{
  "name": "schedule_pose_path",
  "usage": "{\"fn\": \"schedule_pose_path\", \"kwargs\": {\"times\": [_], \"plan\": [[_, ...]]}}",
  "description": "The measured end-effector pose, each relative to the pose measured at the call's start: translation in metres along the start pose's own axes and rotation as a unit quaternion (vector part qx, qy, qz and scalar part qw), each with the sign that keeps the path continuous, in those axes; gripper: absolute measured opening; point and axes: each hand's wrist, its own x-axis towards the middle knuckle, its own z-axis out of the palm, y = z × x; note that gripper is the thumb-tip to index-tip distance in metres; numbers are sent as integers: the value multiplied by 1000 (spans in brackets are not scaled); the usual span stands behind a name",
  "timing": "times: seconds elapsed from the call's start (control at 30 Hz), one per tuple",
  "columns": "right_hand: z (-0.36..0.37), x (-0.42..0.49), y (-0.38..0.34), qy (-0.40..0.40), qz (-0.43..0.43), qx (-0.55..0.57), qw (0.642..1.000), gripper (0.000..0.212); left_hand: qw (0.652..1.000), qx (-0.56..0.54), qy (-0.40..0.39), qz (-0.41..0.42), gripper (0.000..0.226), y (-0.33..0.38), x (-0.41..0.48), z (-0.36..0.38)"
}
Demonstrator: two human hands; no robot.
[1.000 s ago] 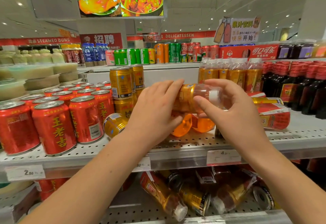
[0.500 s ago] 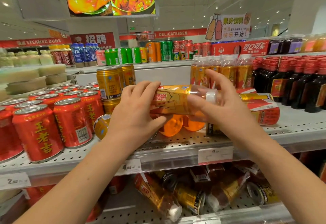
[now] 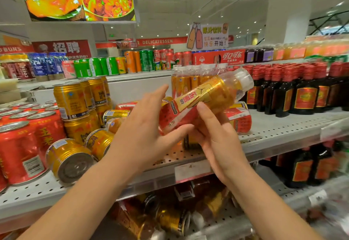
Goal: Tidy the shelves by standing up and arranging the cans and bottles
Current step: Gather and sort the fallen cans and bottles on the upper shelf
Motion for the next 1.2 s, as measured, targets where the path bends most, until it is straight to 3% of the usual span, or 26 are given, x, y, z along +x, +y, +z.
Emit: {"fn": "schedule_pose_path", "kwargs": {"times": [0.1,0.27,0.33,0.47,0.57,0.63,0.77,1.2], "plan": [[-29,0,-28,37,-41,-5,998,38,999,-43,-14,14,74,5,-3,14],[-88,7,-84,104,-88,-166,977,40,999,-5,-18,42,50,31,2,48],[-115,16,-102,137,-86,-295,942,54,998,10,-38,54,50,43,5,61],[-168,35,-120,163,-109,-499,844,59,996,58,-44,45,46,56,9,82],[-199,51,-124,129,-98,-620,768,78,998,49,-40,16,47,58,11,89],[-214,63,-122,92,-70,-680,724,79,998,43,-39,1,49,58,10,93],[-234,82,-124,42,-37,-757,651,73,999,34,-32,-27,50,61,8,98],[-234,118,-122,-25,45,-867,496,62,996,55,-66,-22,58,68,7,88]]}}
